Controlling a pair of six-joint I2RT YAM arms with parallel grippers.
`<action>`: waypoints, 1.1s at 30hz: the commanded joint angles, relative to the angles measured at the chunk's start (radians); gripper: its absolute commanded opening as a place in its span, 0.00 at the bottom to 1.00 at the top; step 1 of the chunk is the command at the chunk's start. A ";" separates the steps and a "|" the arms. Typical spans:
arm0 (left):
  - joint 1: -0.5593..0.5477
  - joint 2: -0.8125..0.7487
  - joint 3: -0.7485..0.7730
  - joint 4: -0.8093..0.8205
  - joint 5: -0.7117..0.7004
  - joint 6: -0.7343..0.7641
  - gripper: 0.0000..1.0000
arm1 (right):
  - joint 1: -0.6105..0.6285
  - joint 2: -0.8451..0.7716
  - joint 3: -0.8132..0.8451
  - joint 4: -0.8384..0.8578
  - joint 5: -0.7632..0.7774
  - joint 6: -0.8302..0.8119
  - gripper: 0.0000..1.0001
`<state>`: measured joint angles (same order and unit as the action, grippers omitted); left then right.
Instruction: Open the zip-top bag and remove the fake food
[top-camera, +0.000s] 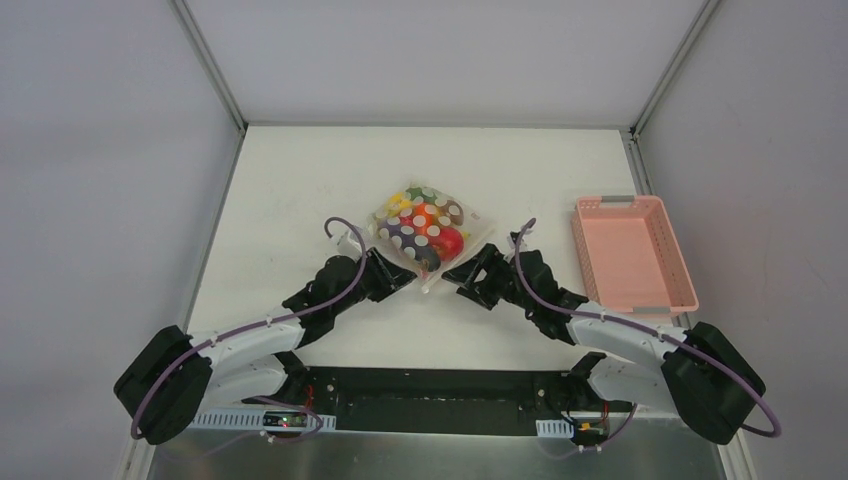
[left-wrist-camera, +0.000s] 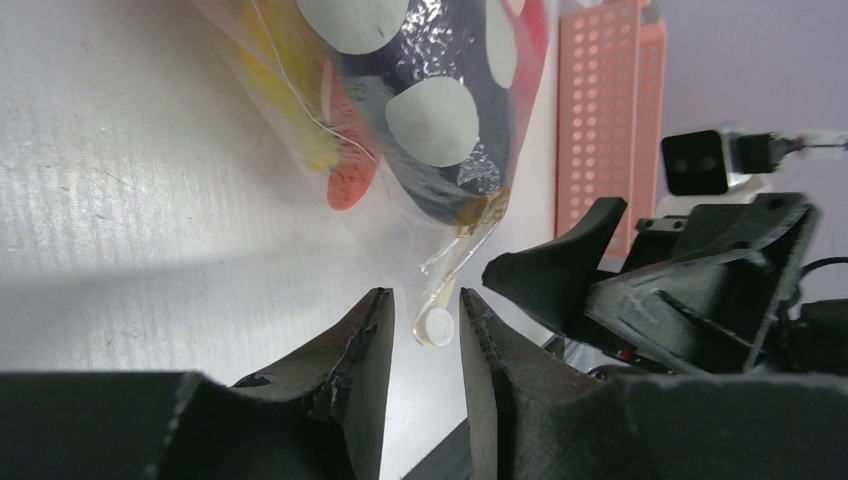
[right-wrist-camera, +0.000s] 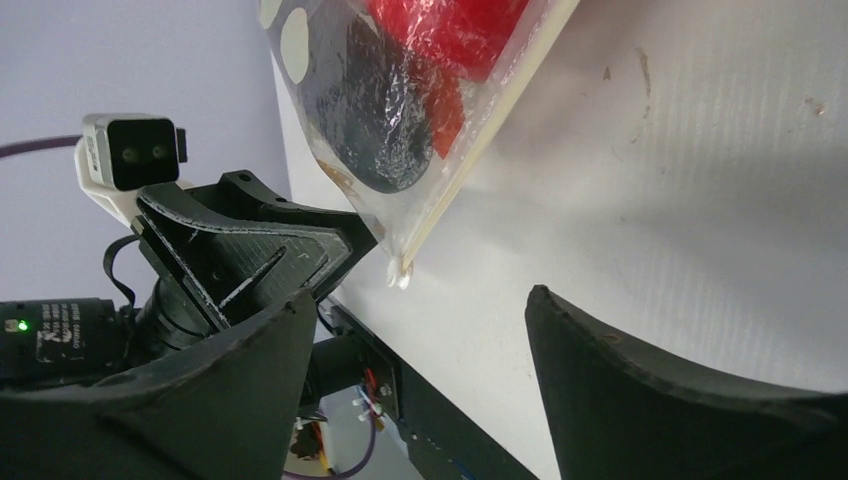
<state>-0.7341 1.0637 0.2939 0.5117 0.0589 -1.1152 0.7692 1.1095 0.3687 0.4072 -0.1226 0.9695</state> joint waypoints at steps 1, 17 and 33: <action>-0.007 -0.094 -0.050 -0.021 -0.122 -0.062 0.29 | 0.018 0.034 -0.008 0.155 -0.029 0.076 0.70; -0.007 -0.054 -0.067 0.043 -0.072 -0.097 0.31 | 0.103 0.304 0.063 0.363 -0.082 0.150 0.45; -0.011 -0.043 -0.075 0.062 -0.060 -0.103 0.32 | 0.120 0.360 0.070 0.400 -0.018 0.135 0.36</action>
<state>-0.7341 1.0145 0.2306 0.5198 -0.0086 -1.2072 0.8837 1.4517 0.4076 0.7357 -0.1677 1.1069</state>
